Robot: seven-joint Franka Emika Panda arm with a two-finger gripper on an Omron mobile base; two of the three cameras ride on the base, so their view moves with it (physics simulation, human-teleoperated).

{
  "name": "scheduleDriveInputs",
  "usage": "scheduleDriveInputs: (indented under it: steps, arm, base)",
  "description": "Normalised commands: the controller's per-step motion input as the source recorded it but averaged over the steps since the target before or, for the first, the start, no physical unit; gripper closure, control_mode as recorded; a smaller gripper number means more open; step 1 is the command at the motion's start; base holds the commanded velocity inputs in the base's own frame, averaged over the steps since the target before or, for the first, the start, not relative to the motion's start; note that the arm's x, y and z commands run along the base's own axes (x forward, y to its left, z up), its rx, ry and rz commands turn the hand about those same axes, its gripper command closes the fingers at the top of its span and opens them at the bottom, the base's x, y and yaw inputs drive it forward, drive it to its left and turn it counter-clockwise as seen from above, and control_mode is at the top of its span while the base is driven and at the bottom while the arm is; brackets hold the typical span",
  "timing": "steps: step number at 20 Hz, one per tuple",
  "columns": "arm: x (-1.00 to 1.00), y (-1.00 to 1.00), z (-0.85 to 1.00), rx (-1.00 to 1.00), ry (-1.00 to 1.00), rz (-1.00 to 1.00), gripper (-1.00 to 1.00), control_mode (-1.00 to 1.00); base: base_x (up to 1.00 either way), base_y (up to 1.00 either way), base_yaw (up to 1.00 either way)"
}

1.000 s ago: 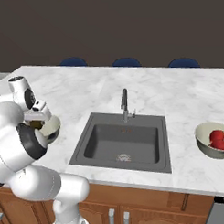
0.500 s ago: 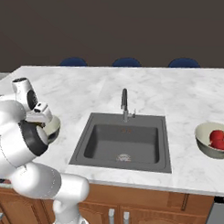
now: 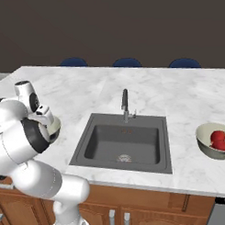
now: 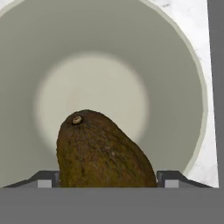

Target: Pick the onions from the cabinet and place them in one bowl. Pick the avocado from the sink and place it in the other bowl.

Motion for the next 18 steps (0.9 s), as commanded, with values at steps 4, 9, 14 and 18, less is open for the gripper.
scheduleDriveInputs:
  steps: [4,9,14,18]
  arm:
    - [0.05,0.00,-0.05,0.00,0.00,0.00,1.00,-1.00]
    - [0.06,0.02,-0.07,0.00,0.02,0.00,1.00,-1.00]
    - [0.06,0.15,-0.11,0.00,0.06,0.00,1.00,-1.00]
    - [0.03,0.15,-0.11,0.00,0.06,0.00,1.00,-1.00]
  base:
    - [0.00,0.00,0.00]
    - [0.00,0.00,0.00]
    - [0.00,0.00,0.00]
    - [0.00,0.00,0.00]
